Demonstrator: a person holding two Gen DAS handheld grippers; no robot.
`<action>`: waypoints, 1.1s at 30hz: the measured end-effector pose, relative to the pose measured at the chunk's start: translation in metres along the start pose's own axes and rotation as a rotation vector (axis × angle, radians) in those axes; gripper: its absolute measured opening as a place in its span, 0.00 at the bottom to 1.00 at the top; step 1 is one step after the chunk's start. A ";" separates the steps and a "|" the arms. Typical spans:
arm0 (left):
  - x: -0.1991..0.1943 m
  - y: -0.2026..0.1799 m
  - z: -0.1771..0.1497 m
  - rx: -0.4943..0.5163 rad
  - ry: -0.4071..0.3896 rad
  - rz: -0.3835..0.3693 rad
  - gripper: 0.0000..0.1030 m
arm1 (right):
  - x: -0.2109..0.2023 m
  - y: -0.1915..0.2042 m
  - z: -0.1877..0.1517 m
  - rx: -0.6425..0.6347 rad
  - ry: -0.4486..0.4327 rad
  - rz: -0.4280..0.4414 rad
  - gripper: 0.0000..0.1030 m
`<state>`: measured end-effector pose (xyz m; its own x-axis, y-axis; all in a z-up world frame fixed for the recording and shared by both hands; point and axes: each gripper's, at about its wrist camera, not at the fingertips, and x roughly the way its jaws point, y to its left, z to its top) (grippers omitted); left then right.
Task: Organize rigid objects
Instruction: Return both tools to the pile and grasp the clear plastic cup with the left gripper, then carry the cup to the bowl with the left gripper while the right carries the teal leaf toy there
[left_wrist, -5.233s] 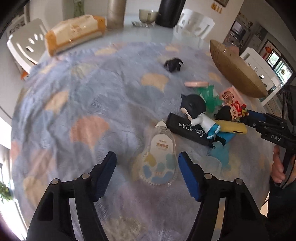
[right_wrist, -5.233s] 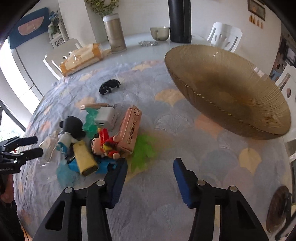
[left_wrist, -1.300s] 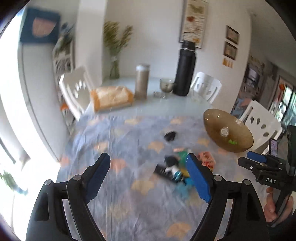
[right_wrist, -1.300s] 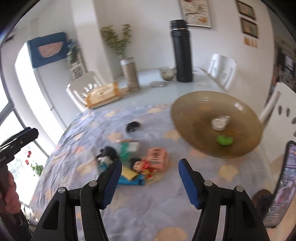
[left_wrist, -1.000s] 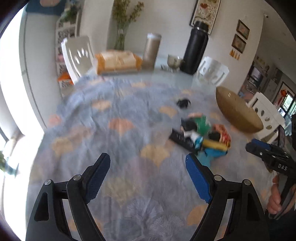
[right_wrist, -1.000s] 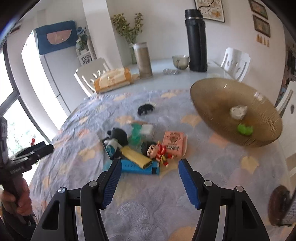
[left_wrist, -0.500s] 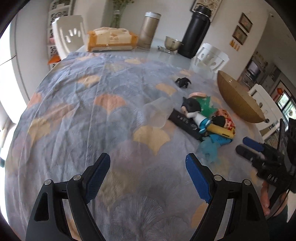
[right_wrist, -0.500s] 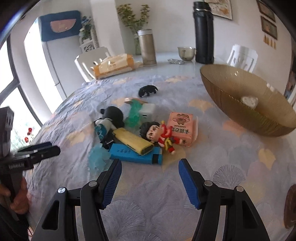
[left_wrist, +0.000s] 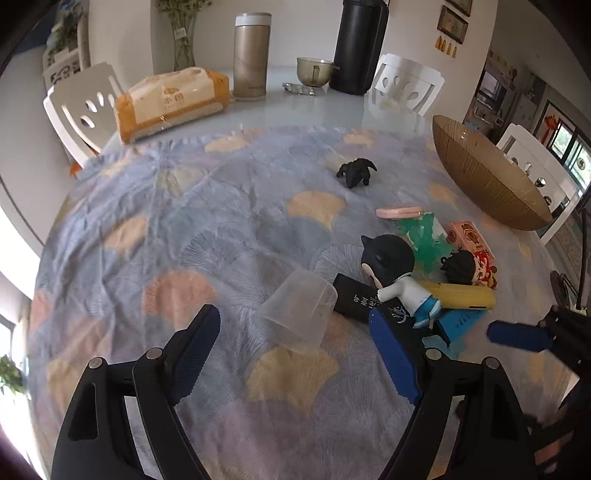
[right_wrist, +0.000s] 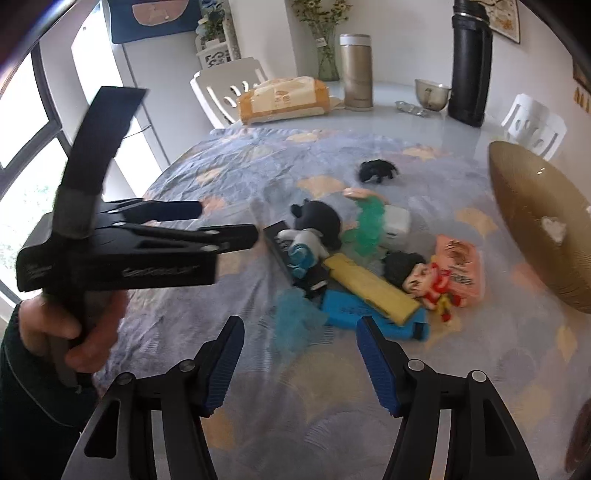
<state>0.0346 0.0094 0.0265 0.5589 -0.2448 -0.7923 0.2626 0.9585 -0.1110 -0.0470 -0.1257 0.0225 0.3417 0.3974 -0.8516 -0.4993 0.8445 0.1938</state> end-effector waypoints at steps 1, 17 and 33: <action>0.002 0.000 -0.001 -0.003 0.001 -0.006 0.79 | 0.006 0.003 0.000 -0.005 0.003 -0.007 0.60; -0.018 -0.006 -0.013 -0.017 -0.175 -0.059 0.44 | 0.030 0.017 -0.007 -0.067 -0.021 -0.139 0.29; -0.020 -0.003 -0.014 -0.027 -0.195 -0.071 0.44 | -0.045 -0.074 -0.047 0.117 -0.093 -0.226 0.29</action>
<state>0.0116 0.0132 0.0338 0.6823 -0.3328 -0.6510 0.2869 0.9409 -0.1803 -0.0631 -0.2227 0.0239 0.5083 0.2211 -0.8323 -0.3087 0.9490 0.0636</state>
